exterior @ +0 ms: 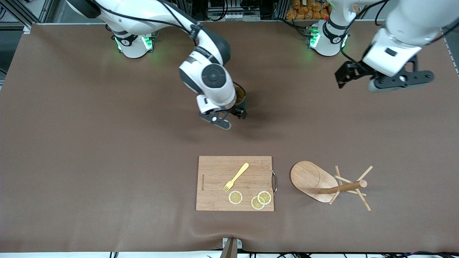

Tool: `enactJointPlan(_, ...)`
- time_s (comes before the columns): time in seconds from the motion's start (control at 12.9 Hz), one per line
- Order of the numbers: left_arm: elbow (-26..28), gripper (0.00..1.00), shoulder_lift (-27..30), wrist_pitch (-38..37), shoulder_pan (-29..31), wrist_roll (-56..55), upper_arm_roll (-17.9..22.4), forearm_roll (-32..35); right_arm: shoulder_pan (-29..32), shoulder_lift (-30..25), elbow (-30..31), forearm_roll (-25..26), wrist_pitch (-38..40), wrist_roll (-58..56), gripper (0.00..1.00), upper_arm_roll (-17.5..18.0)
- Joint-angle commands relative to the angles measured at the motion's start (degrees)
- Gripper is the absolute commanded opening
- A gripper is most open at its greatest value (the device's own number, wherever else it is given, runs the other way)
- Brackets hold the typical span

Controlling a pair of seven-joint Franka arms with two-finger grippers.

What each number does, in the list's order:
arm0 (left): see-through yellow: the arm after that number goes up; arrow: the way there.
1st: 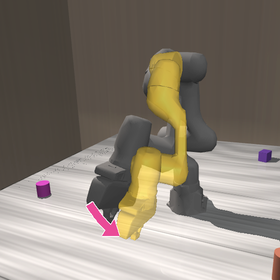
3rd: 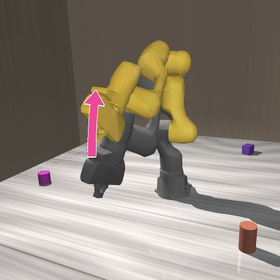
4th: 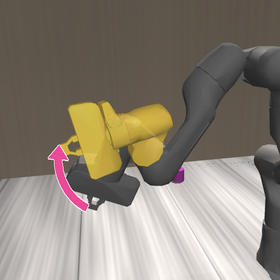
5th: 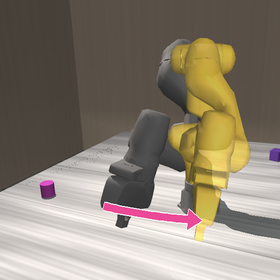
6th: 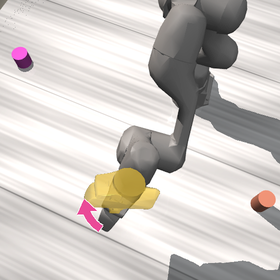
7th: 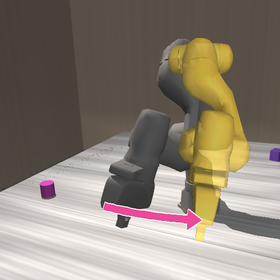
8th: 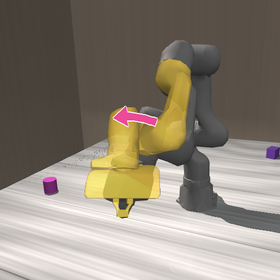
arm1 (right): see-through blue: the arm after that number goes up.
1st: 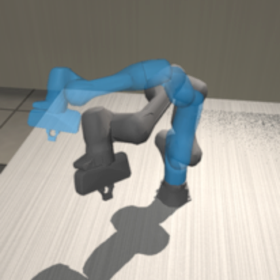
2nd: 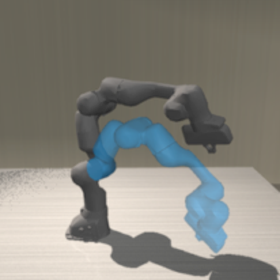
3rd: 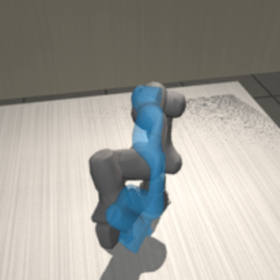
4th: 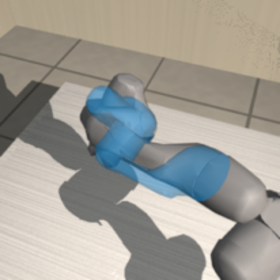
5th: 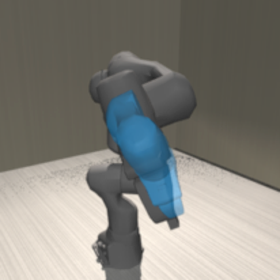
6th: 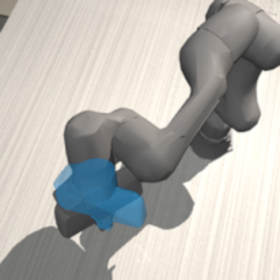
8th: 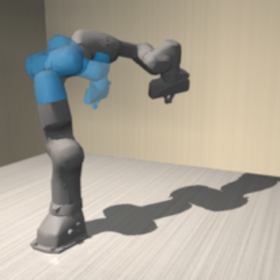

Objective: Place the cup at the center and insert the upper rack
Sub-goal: 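Set the mug down and open the right gripper while the left gripper approaches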

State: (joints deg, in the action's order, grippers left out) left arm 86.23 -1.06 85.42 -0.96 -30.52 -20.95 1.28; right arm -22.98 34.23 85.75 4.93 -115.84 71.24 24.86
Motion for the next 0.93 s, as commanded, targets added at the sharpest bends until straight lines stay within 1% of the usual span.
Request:
enactJointPlan(0.0,-0.2,1.00,0.0,-0.7,-0.1,-9.4,-4.6,2.1,1.6,-6.7,1.8,-4.7,5.9,-12.2,1.00,-5.6)
enactJointPlan(0.16,-0.2,1.00,-0.6,-0.5,-0.2,-16.4,-9.2,6.0,1.5,-11.3,2.8,-7.1,9.0,-21.0,1.00,-12.2)
enactJointPlan(0.31,-0.3,1.00,-2.1,-0.3,-0.4,-24.3,-13.7,7.8,1.7,-16.6,5.7,-7.3,9.8,-28.0,1.00,-17.7)
enactJointPlan(0.39,-0.4,1.00,-3.4,-0.3,-1.7,-28.8,-15.9,9.4,1.8,-19.4,7.5,-7.3,9.8,-30.9,1.00,-20.3)
enactJointPlan(0.47,-0.5,1.00,-4.7,-0.3,-4.2,-33.5,-16.7,11.5,1.9,-22.3,9.2,-7.3,10.2,-33.9,1.00,-23.2)
enactJointPlan(0.62,-1.8,1.00,-8.2,-0.3,-10.6,-42.5,-16.8,14.9,2.0,-26.7,11.9,-7.4,13.1,-44.1,1.00,-29.4)
enactJointPlan(0.78,-4.4,1.00,-13.5,-0.2,-17.5,-52.3,-16.7,18.9,2.0,-30.0,13.1,-7.4,15.6,-53.7,1.00,-35.3)
enactJointPlan(0.86,-6.1,1.00,-16.7,-0.2,-21.4,-57.3,-16.6,21.5,2.0,-31.7,14.2,-7.4,15.7,-58.0,1.00,-37.9)
